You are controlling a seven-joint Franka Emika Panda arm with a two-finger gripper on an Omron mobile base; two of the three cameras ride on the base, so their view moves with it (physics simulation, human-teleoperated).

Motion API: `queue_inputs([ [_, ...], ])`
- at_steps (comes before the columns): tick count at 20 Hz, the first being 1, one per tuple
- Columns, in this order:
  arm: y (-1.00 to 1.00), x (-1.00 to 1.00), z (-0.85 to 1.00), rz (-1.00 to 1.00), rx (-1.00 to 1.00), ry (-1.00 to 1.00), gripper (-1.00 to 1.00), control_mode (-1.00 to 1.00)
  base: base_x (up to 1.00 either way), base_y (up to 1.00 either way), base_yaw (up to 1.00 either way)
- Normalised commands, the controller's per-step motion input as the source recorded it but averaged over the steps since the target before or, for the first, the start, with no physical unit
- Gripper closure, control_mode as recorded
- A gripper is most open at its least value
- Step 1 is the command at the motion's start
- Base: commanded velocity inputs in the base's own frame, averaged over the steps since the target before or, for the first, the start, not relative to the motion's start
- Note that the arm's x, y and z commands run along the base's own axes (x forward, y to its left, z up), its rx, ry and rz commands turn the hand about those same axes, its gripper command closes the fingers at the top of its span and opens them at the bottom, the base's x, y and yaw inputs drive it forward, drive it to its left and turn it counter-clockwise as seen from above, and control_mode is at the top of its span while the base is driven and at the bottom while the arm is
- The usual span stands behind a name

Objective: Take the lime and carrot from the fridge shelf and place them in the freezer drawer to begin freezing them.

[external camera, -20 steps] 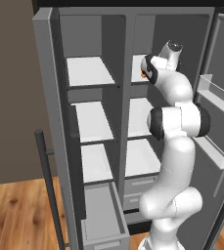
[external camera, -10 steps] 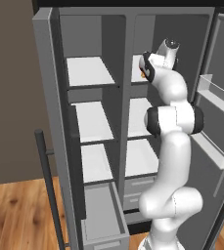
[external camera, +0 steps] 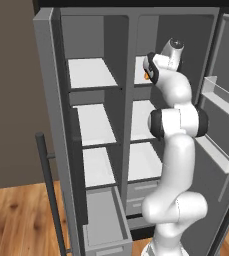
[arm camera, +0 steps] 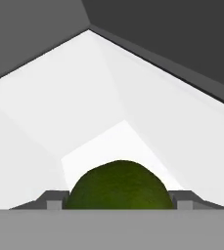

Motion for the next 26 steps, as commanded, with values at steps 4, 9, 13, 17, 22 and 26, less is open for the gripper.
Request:
queue_inputs([
  [4, 0.0, 0.0, -0.32, 0.0, 0.0, -0.09, 1.0, -1.0, 0.0, 0.0, 0.0],
  [9, 0.0, -0.04, -0.33, 0.01, 0.0, -0.12, 1.0, -1.0, 0.0, 0.0, 0.0],
  [13, 0.0, -0.46, -0.37, 0.04, 0.0, -0.15, 1.0, -1.0, 0.0, 0.0, 0.0],
  [17, 0.05, -0.58, -0.33, 0.0, 0.0, -0.13, 1.0, -1.0, 0.0, 0.0, 0.0],
  [22, 0.07, -0.8, 0.01, 0.0, 0.0, -0.11, 1.0, -1.0, 0.0, 0.0, 0.0],
  [26, 0.04, -0.97, 0.0, 0.0, 0.0, -0.1, 1.0, -1.0, 0.0, 0.0, 0.0],
])
